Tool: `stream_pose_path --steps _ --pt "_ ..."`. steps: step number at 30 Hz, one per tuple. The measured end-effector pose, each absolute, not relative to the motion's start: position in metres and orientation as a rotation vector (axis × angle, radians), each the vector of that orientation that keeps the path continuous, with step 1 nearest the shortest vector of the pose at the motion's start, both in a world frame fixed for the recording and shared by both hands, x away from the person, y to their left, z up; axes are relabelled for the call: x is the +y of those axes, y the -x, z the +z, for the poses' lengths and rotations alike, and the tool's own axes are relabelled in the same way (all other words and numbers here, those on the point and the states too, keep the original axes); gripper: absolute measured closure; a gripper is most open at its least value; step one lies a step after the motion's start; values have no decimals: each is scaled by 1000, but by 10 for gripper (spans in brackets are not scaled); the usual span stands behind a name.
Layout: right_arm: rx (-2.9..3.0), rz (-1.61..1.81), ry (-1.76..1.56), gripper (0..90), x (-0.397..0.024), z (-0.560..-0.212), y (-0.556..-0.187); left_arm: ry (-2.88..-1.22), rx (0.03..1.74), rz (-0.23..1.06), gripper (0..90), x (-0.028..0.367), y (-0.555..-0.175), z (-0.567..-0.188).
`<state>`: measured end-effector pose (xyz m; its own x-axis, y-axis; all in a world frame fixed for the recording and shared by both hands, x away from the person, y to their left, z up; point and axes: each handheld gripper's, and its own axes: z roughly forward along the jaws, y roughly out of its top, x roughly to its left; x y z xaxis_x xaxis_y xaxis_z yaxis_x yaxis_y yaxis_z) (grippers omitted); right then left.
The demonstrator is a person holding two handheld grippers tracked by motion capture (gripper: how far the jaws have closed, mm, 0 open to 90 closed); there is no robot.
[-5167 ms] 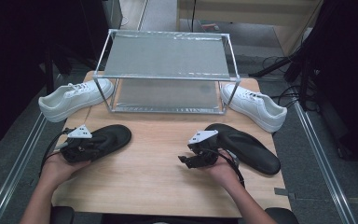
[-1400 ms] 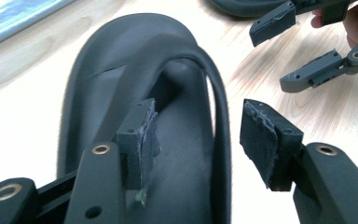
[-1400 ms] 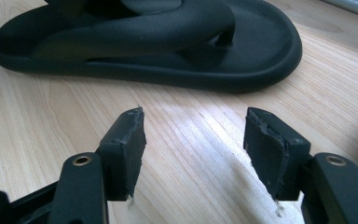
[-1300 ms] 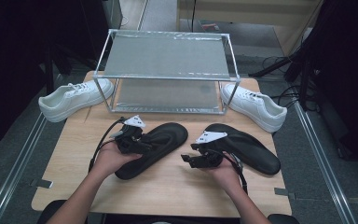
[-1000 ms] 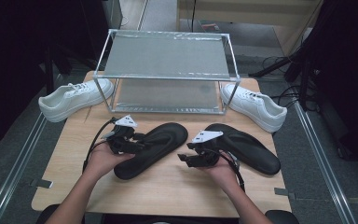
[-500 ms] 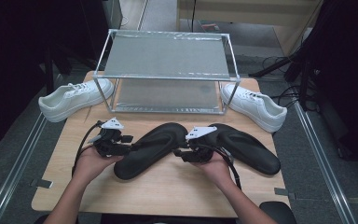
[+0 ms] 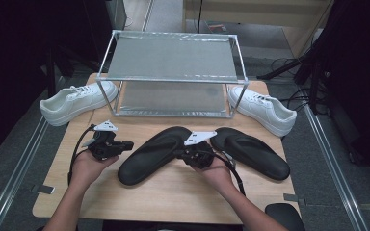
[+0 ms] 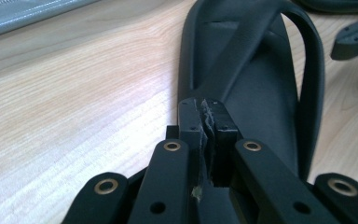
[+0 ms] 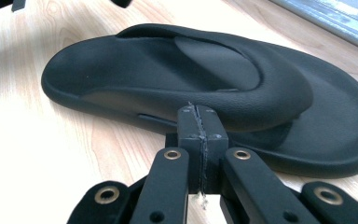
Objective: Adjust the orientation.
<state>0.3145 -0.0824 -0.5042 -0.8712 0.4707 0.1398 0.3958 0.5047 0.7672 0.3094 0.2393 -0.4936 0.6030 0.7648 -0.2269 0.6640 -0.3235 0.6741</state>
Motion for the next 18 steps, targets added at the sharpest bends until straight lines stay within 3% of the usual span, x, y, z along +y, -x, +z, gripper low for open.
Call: stream_pose_path --steps 18 --pt "2649 1313 -787 900 -70 -511 -310 -2120 1160 144 869 230 -318 -511"
